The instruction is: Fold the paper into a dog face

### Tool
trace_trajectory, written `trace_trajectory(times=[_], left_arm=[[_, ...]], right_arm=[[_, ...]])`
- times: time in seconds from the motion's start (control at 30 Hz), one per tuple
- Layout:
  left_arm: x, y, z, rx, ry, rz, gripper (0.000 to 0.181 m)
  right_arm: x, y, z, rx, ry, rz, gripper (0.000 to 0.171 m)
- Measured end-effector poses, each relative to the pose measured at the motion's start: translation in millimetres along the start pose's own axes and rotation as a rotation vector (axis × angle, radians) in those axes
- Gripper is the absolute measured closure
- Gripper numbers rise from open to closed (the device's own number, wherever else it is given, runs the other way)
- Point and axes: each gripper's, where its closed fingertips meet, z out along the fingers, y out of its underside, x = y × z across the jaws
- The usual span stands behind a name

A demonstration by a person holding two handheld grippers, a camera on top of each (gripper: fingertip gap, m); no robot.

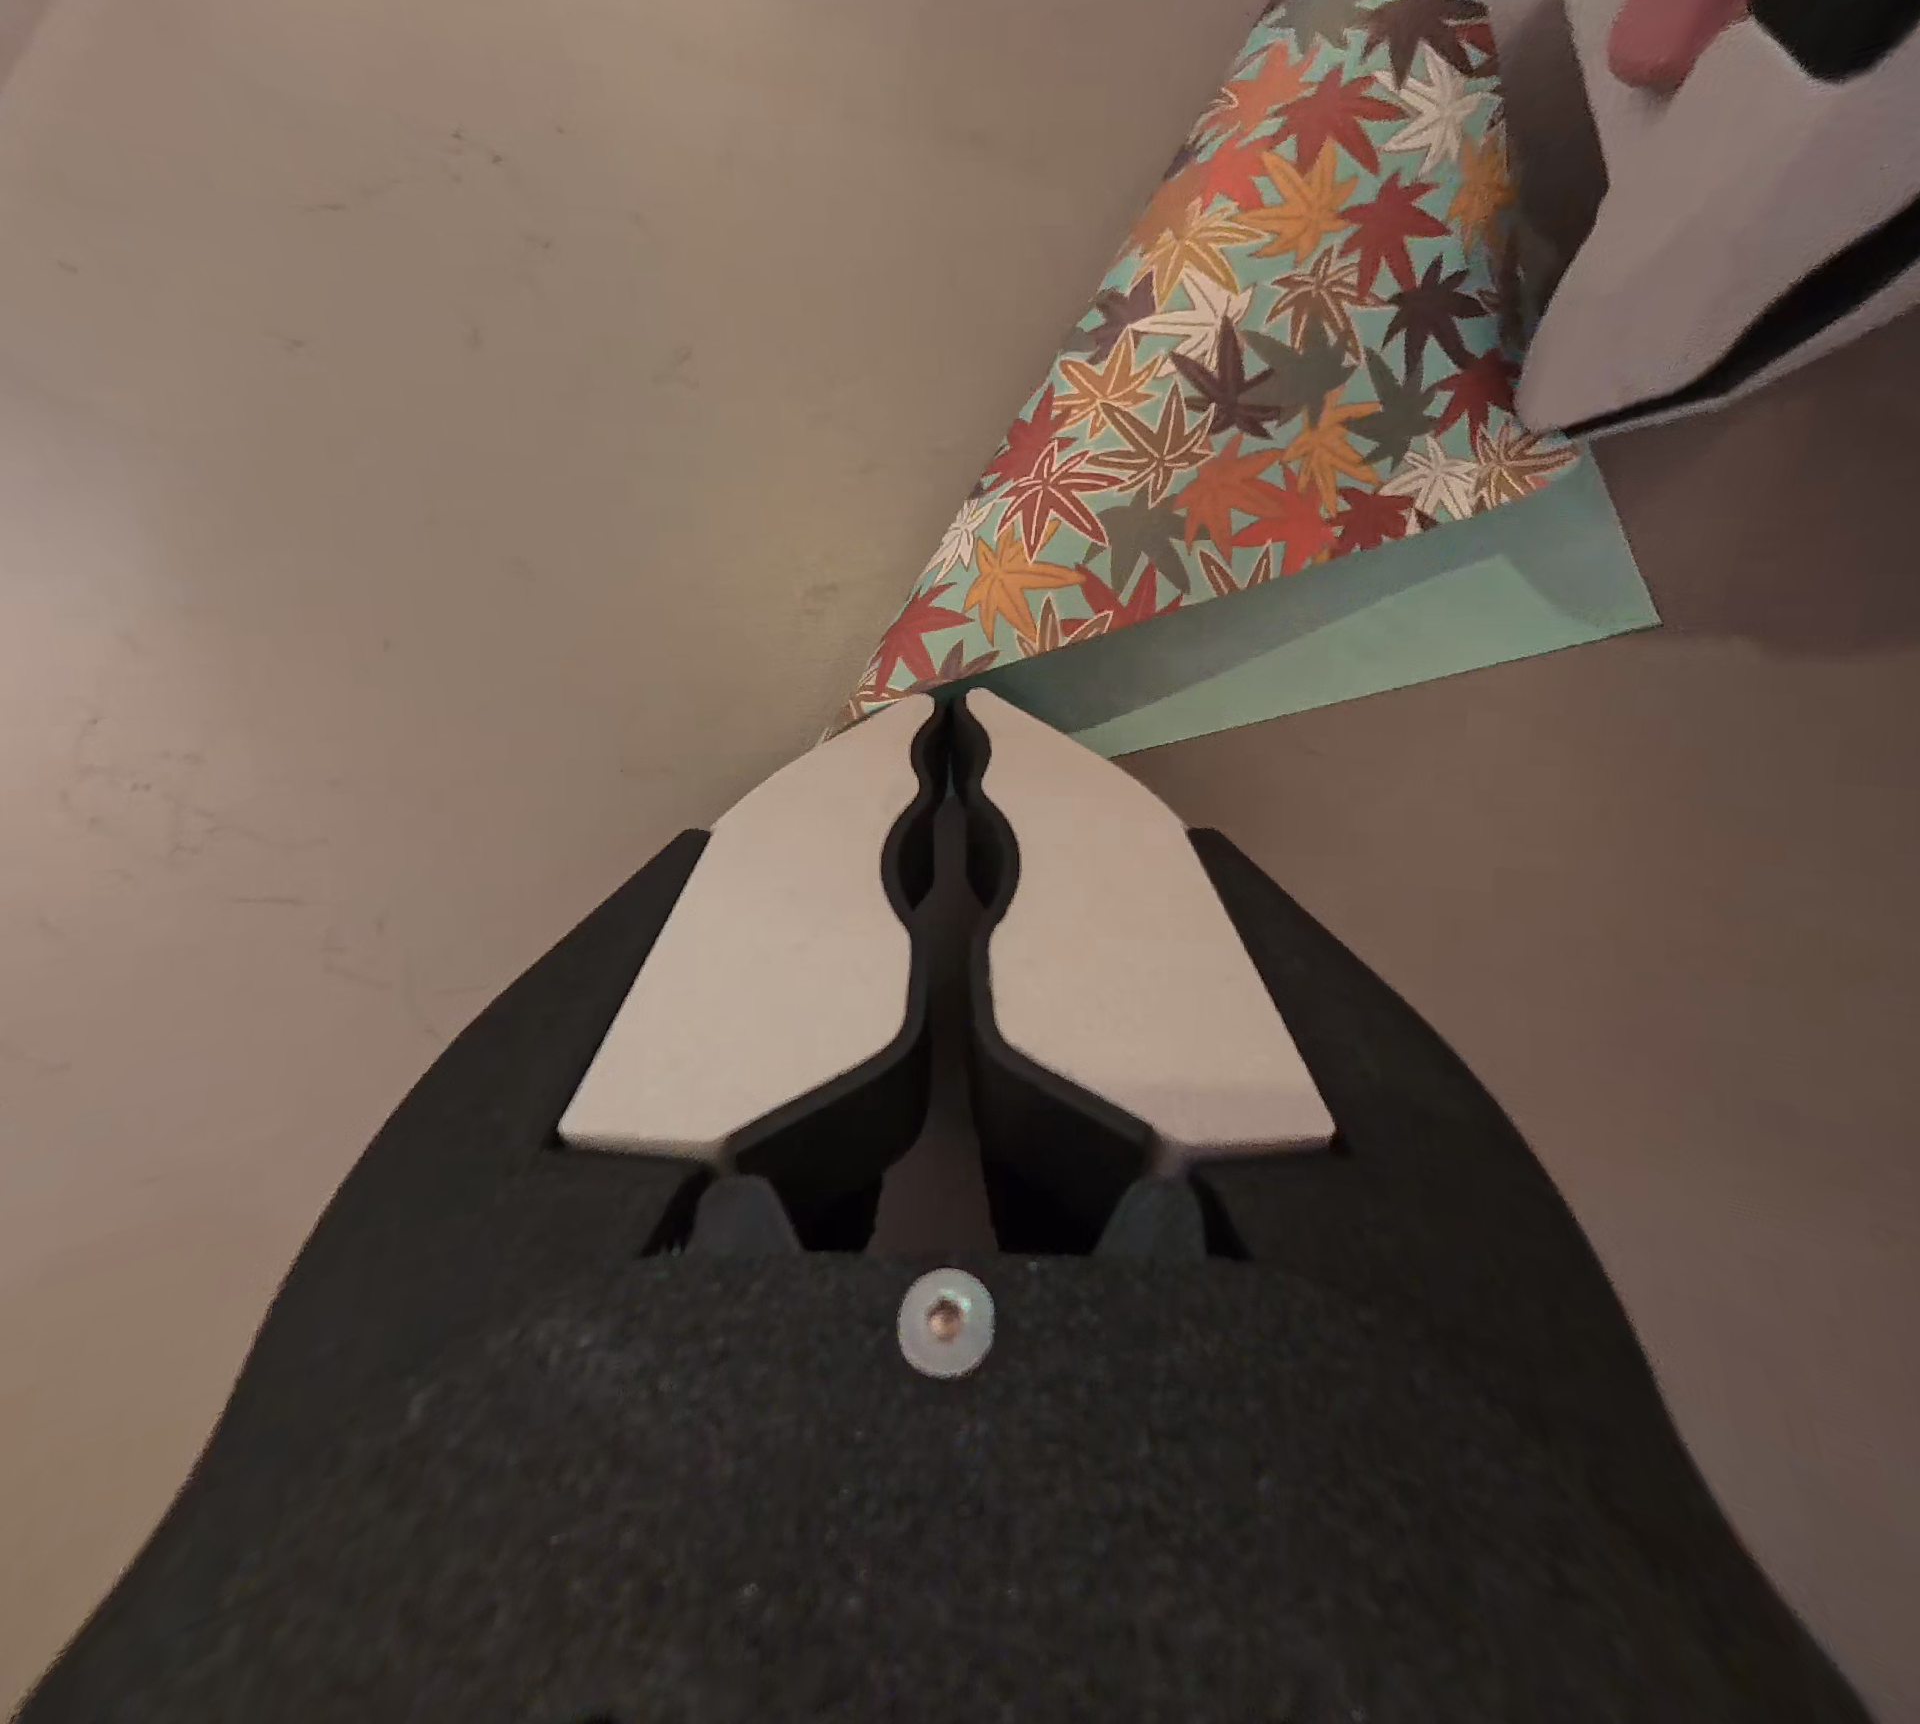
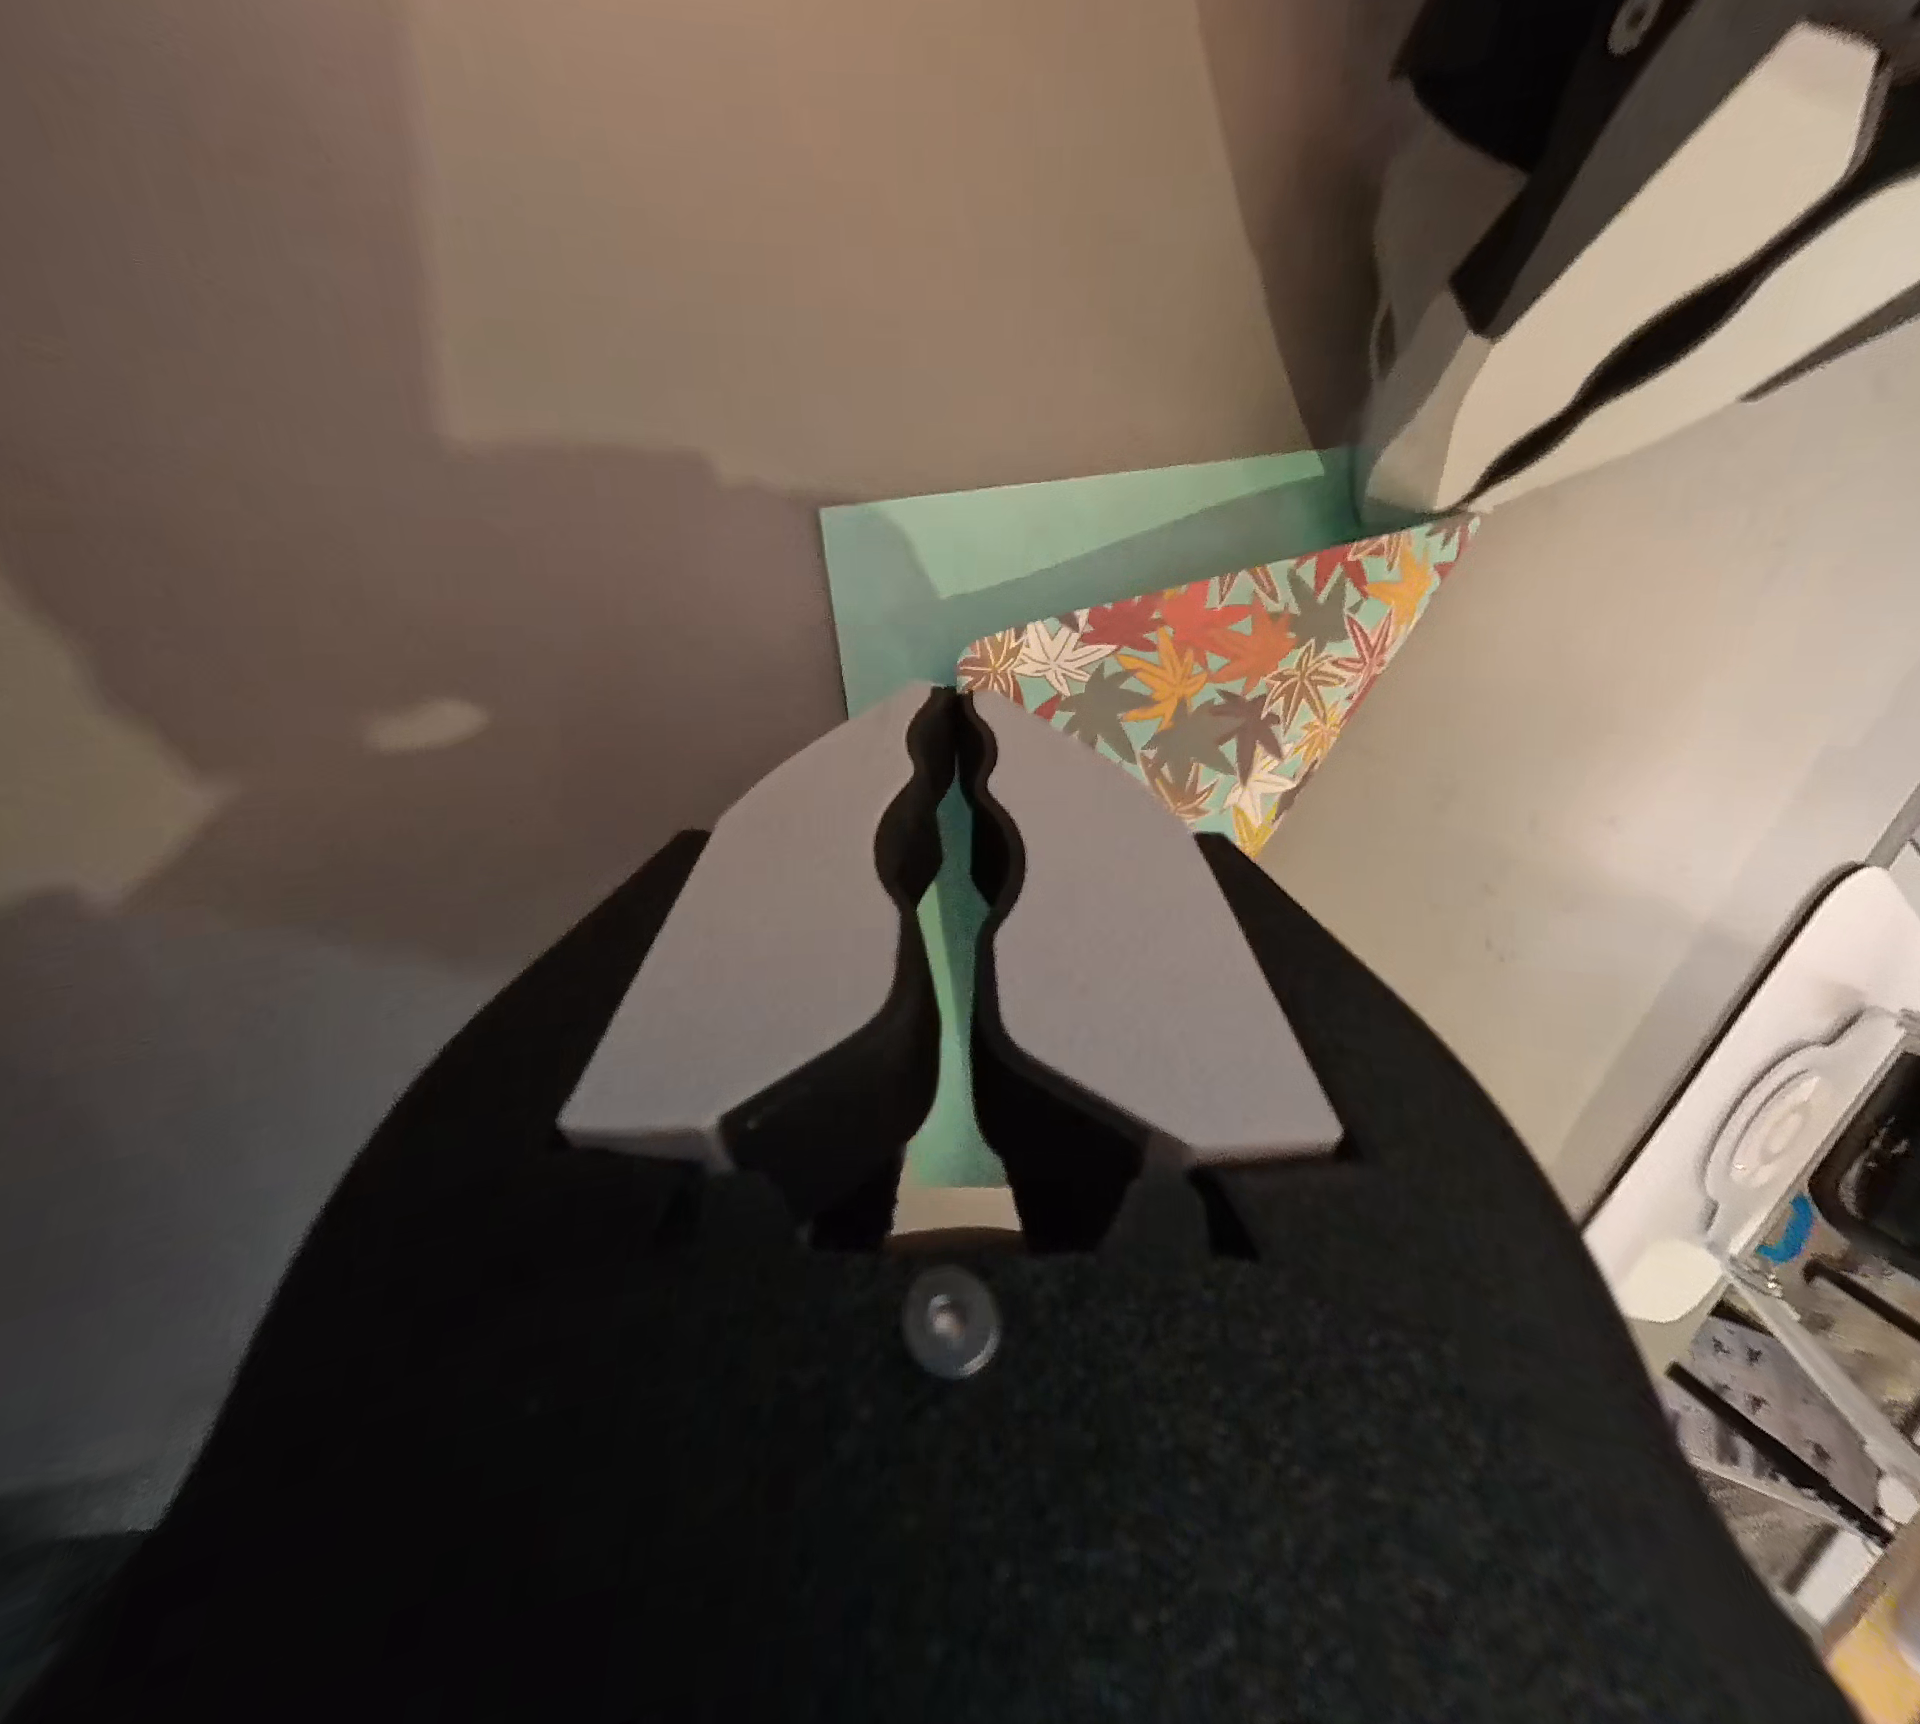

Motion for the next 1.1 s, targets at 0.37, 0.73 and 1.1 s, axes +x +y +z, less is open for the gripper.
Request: trace_trajectory(times=[0.37, 0.73, 1.1], left_arm=[[22, -11, -16, 0.057, 0.032, -0.025, 0.181], [58, -12, 5, -0.001, 0.132, 0.045, 0.181], [57, -12, 6, -0.002, 0.074, 0.078, 0.181]], right_arm=[[-4, -2, 12, -0.020, -0.011, 0.025, 0.171], [-3, -1, 12, -0.004, -0.009, 0.041, 0.171], [-14, -3, 5, 0.012, -0.012, 0.037, 0.171]])
